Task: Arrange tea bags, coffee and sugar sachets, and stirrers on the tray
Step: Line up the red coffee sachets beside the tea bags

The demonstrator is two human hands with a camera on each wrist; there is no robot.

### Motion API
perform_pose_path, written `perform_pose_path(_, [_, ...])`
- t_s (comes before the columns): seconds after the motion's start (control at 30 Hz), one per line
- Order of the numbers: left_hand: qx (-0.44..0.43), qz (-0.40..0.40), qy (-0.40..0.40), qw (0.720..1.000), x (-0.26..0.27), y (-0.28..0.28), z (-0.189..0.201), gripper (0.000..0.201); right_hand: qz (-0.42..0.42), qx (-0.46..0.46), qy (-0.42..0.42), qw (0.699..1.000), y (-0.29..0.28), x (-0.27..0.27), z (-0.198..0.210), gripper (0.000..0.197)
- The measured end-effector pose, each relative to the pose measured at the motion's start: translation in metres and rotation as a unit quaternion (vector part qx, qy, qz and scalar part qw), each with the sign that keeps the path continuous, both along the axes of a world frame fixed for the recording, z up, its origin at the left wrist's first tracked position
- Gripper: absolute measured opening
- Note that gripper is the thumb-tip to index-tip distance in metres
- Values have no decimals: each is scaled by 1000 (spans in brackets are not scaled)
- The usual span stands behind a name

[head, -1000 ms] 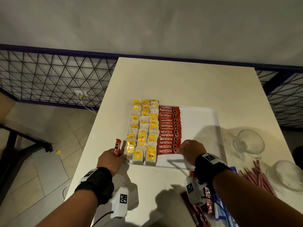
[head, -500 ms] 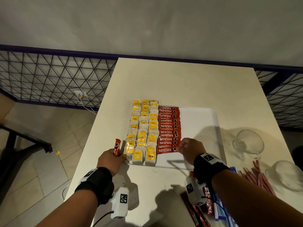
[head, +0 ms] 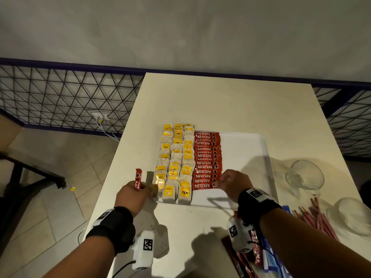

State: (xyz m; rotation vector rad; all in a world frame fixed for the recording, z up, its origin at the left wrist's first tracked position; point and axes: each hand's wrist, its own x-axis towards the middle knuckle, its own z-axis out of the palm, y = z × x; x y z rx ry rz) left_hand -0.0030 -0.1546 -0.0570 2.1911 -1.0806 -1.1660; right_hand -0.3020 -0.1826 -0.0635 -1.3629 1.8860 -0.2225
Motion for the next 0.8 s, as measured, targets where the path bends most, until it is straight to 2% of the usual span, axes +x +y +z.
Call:
perform_pose_path(0.07, [-4, 46, 68, 997, 1, 1, 4, 16, -7, 0, -9, 1000, 1, -2, 0, 18])
perform_pose_path(0.17, [-8, 85, 222, 971, -3, 1, 19, 10, -18, -3, -14, 1000, 2, -5, 1, 23])
perform_pose_path(0.23, [-9, 64, 299, 952, -8, 2, 29, 12, -24, -37, -7, 999, 3, -6, 6, 27])
perform_pose_path(0.33, [-3, -26, 345, 938, -17, 3, 35, 12, 2, -133, -51, 990, 5, 1, 26, 26])
perform_pose_path(0.4, [-6, -120, 324, 939, -32, 5, 43, 16, 48, -117, -107, 986, 4, 16, 49, 25])
perform_pose_path(0.5, [-48, -248, 264, 931, -60, 3, 56, 10, 124, -31, -193, 973, 1, 36, 68, 31])
perform_pose_path(0.6, [-76, -336, 187, 920, -74, -2, 59, 8, 123, 3, -252, 960, 4, 39, 71, 22])
perform_pose_path(0.67, [-73, -352, 169, 918, -74, -2, 57, 14, 110, 2, -265, 958, 7, 33, 71, 17])
perform_pose_path(0.73, [-66, -328, 177, 926, -73, -1, 56, 21, 78, -13, -280, 957, 8, 27, 69, 13])
perform_pose_path(0.8, [-63, -294, 170, 938, -68, 1, 55, 18, 29, -29, -307, 951, 7, 19, 68, 12])
